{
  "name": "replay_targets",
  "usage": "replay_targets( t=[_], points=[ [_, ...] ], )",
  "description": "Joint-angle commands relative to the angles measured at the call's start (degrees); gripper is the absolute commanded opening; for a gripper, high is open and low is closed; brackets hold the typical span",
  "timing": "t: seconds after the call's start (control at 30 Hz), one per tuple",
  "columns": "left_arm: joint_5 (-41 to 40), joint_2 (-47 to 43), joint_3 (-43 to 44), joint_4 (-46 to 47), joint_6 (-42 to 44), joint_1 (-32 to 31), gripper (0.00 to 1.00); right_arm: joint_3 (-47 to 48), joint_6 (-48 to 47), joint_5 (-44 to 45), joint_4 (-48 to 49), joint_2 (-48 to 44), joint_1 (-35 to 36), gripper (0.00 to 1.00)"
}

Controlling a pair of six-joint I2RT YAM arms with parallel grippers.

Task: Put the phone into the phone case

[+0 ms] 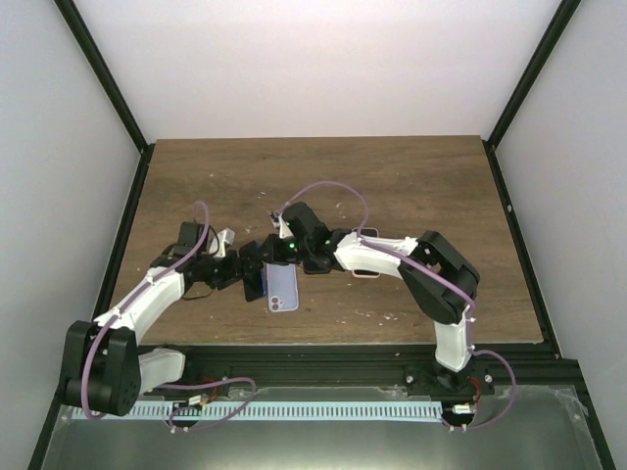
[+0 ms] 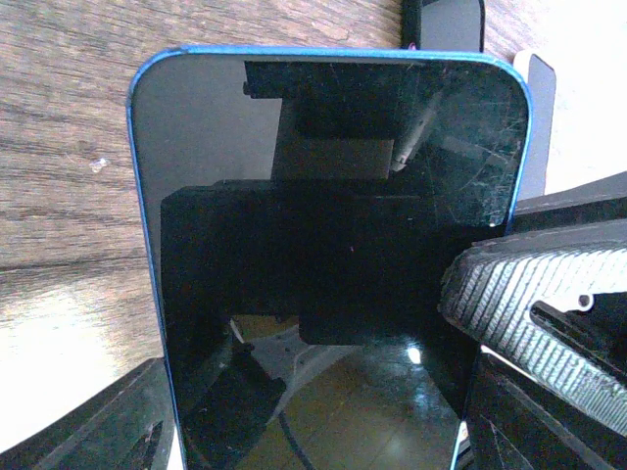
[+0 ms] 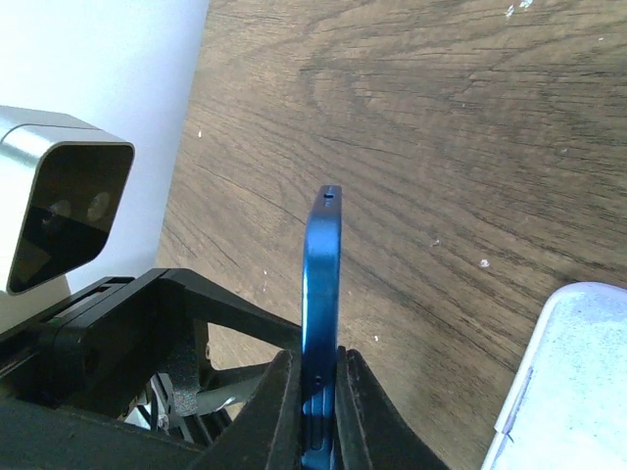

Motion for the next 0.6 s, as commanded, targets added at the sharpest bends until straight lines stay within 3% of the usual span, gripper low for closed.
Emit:
replay_targets(
  t=[0.0, 0.27, 0.47, 0.57],
  points=[
    [4.33, -1.90, 0.15, 3.27, -0.79, -0.35, 0.65, -1.63, -0.16, -1.41, 1.67, -1.10, 0.27, 0.02],
    [5.57, -5.65, -0.20, 3.59, -2.77, -0.30, 0.99, -5.91, -1.06, 0.32, 1.13, -6.53, -0.15, 0.01],
    [5.26, -8.26, 0.05, 3.24, -3.52, -0.34, 0.99, -11.24, -1.20, -0.56, 1.53, -11.19, -0.70, 0.01],
    [3.92, -8.03, 0.01, 2.88, -3.31, -0.35, 0.92, -13.40, -1.63, -2.35, 1.16, -13.92, -1.81, 0.01]
  ],
)
